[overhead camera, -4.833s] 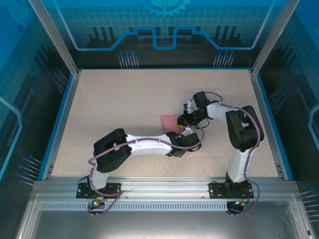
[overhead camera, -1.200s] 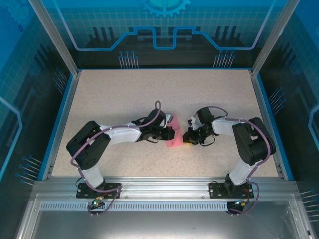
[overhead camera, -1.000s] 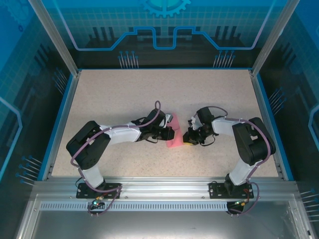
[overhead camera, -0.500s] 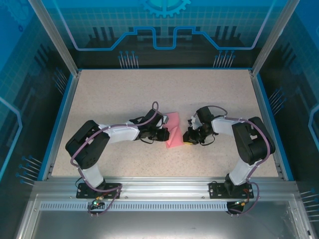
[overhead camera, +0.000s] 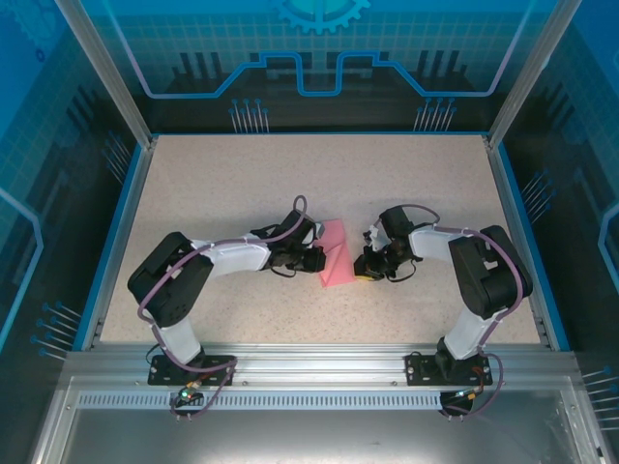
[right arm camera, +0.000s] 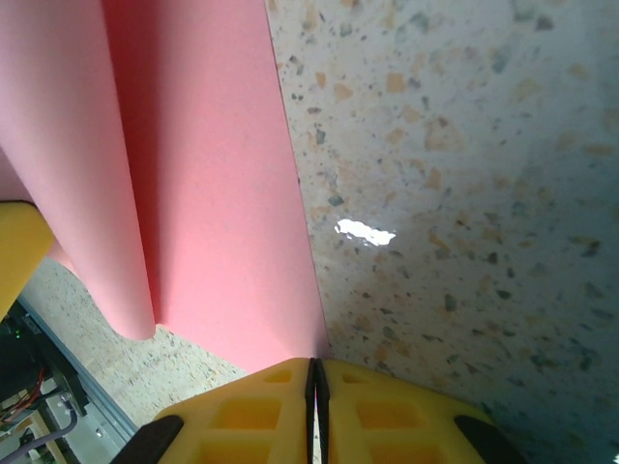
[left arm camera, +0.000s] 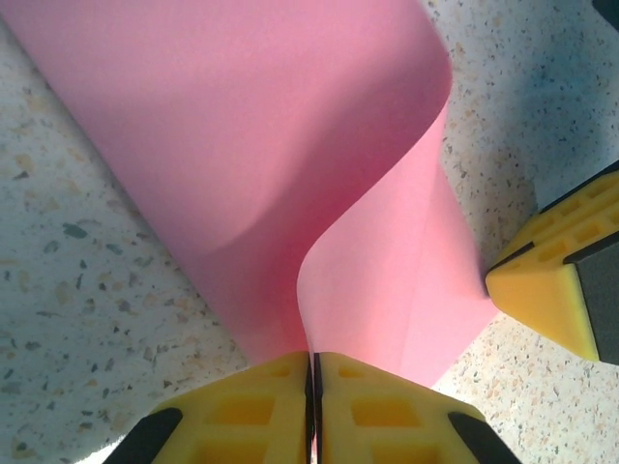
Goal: Fold a paper plane with a square sheet of paper (fold left side to right side)
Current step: Fold the triangle a second time at the center of the table.
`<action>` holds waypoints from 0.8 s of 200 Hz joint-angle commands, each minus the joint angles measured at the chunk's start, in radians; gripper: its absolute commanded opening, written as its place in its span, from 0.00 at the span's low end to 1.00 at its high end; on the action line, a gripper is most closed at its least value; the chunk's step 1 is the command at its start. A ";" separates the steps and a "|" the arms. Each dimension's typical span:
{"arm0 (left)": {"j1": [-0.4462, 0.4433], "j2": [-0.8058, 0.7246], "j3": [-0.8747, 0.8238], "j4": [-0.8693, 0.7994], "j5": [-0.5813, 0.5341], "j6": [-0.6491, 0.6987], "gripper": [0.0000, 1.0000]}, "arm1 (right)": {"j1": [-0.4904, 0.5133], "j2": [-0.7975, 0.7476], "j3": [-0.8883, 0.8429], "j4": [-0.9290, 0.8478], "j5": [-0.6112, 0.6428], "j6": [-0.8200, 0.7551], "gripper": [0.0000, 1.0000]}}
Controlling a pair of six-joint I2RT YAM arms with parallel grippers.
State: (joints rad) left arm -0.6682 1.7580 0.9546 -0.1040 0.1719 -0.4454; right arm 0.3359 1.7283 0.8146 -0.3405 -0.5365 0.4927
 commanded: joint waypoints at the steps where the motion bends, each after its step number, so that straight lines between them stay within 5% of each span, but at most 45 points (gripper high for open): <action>1: 0.012 0.027 0.040 -0.033 -0.019 0.034 0.13 | 0.018 0.030 0.025 -0.025 -0.015 -0.018 0.12; 160: 0.021 0.069 0.061 -0.037 -0.040 0.042 0.13 | 0.018 0.043 0.034 -0.035 -0.019 -0.027 0.12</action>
State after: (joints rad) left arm -0.6571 1.8114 0.9874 -0.1299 0.1455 -0.4164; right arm 0.3359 1.7481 0.8360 -0.3599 -0.5503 0.4843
